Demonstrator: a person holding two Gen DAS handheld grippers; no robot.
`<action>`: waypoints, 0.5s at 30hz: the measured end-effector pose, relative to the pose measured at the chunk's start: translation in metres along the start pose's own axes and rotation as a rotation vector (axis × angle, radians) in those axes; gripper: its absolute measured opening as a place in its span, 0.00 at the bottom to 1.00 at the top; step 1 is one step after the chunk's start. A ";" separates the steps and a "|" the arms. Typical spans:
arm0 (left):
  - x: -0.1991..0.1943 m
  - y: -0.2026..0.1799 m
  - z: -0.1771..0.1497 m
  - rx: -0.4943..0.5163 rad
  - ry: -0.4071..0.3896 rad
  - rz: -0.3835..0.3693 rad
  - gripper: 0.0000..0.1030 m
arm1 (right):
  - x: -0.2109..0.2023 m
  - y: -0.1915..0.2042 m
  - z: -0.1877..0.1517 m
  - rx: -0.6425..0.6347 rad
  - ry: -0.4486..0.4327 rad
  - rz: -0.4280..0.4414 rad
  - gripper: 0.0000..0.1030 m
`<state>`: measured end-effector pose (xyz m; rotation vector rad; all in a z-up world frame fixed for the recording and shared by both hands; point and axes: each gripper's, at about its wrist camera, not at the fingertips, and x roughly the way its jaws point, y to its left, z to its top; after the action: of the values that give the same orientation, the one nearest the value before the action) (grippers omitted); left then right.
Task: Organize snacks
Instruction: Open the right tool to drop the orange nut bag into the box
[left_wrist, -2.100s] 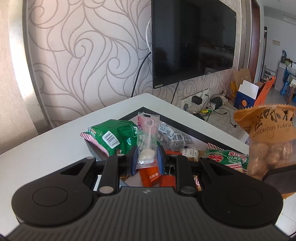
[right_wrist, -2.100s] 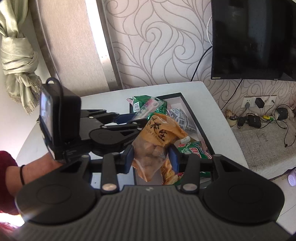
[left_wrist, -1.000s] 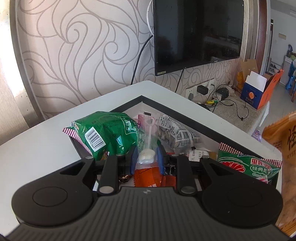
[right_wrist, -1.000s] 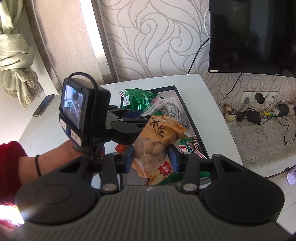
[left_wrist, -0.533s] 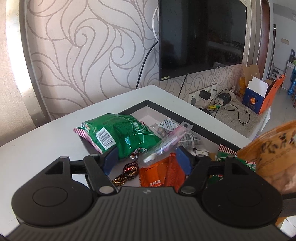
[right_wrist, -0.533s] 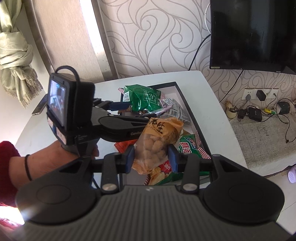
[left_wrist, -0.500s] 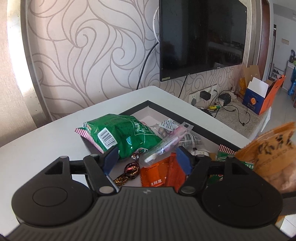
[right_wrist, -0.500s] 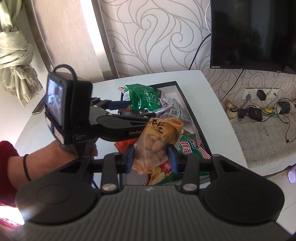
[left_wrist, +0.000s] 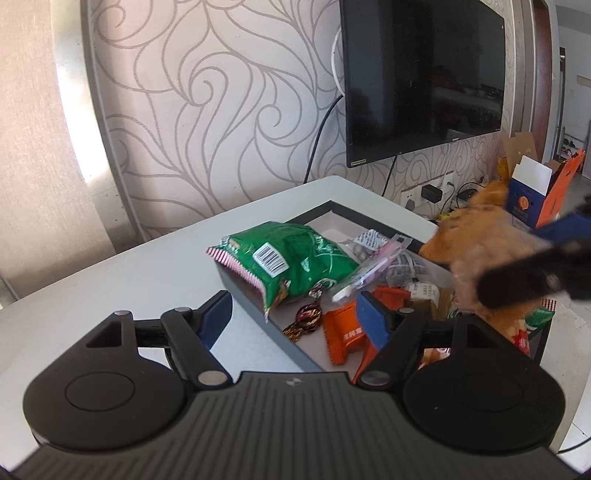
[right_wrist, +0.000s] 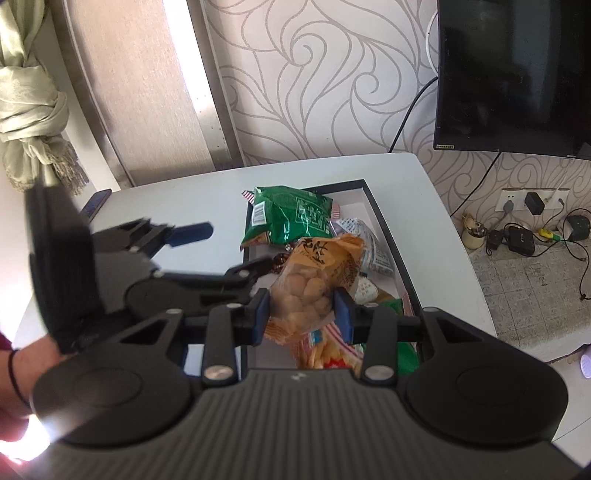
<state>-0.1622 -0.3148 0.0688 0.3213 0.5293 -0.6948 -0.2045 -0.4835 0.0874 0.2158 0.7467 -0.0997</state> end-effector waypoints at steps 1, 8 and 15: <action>-0.003 0.001 -0.002 -0.004 0.005 -0.002 0.77 | 0.004 0.001 0.004 -0.003 0.001 0.004 0.38; -0.012 0.003 -0.016 0.016 0.022 0.023 0.81 | 0.039 0.006 0.024 -0.051 0.033 -0.021 0.32; -0.014 0.008 -0.027 0.008 0.035 0.046 0.81 | 0.045 0.004 0.016 -0.038 0.066 -0.012 0.32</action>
<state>-0.1755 -0.2897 0.0553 0.3522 0.5510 -0.6475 -0.1607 -0.4842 0.0686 0.1787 0.8153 -0.0902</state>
